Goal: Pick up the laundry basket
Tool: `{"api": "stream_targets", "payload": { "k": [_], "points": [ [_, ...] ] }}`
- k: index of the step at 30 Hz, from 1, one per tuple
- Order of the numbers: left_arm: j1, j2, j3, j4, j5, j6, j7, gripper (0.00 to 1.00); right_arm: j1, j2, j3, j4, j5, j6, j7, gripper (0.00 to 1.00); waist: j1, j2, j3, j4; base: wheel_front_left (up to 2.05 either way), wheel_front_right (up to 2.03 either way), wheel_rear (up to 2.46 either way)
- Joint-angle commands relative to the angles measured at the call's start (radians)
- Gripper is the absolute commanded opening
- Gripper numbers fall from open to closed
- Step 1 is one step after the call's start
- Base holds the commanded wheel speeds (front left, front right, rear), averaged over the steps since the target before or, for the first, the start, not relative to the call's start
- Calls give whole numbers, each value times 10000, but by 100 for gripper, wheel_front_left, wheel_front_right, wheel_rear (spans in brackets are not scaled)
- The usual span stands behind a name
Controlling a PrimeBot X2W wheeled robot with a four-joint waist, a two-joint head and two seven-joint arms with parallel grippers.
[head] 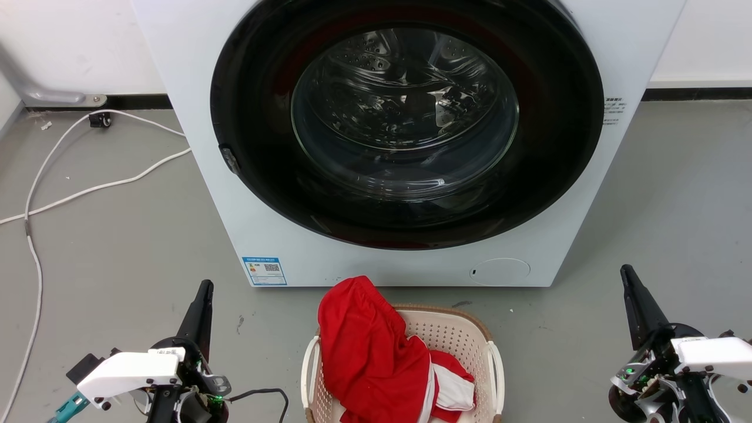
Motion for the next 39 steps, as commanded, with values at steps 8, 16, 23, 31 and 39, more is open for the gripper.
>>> {"api": "stream_targets", "payload": {
  "k": [8,16,23,31,39],
  "points": [
    [-101,-16,39,15,38,-43,65,0,-106,45,-26,11,-50,0,22,0,0,0,0,0,0,0,0],
    [-102,-25,52,15,54,-43,60,0,-107,53,-41,13,-67,0,37,0,0,0,0,0,0,0,0],
    [-104,-33,59,16,68,-43,71,0,-109,62,-50,13,-69,0,45,0,0,0,0,0,0,0,0],
    [-105,-40,69,17,81,-43,82,0,-110,68,-61,13,-75,0,58,0,0,0,0,0,0,0,0],
    [-106,-46,79,17,85,-43,73,0,-112,75,-69,14,-87,0,69,0,0,0,0,0,0,0,0]
  ]
}}
